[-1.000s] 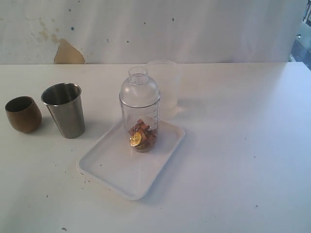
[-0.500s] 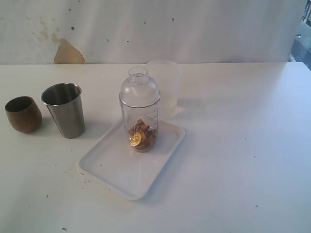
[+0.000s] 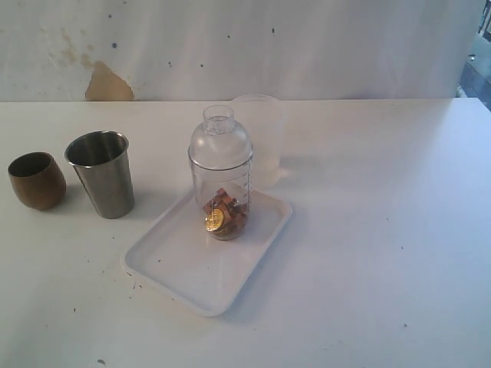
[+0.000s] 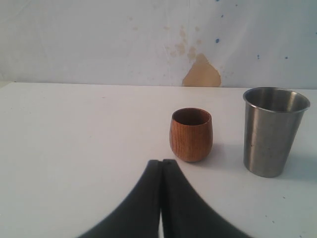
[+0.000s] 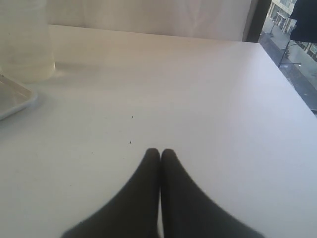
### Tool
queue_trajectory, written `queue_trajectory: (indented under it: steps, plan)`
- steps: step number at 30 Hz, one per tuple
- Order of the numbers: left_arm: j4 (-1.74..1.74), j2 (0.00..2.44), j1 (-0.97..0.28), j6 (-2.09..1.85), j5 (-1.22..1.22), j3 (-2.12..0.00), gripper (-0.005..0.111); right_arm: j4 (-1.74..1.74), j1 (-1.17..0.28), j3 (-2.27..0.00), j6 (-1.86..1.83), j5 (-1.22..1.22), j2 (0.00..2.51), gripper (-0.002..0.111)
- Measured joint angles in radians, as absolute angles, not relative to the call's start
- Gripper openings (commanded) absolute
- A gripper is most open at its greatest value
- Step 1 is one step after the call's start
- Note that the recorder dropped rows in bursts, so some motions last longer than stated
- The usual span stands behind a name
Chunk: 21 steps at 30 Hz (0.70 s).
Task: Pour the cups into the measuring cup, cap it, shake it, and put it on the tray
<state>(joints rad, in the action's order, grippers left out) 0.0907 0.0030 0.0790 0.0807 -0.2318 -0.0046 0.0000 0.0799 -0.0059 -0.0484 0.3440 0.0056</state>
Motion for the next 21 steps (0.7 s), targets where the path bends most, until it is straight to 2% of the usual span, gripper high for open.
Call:
queue_trajectory:
  steps: [21]
  plan:
    - [0.091, 0.003, 0.079, 0.081, -0.232, -0.005, 0.000, 0.000, 0.080, -0.006, -0.028, 0.346, 0.006, 0.000]
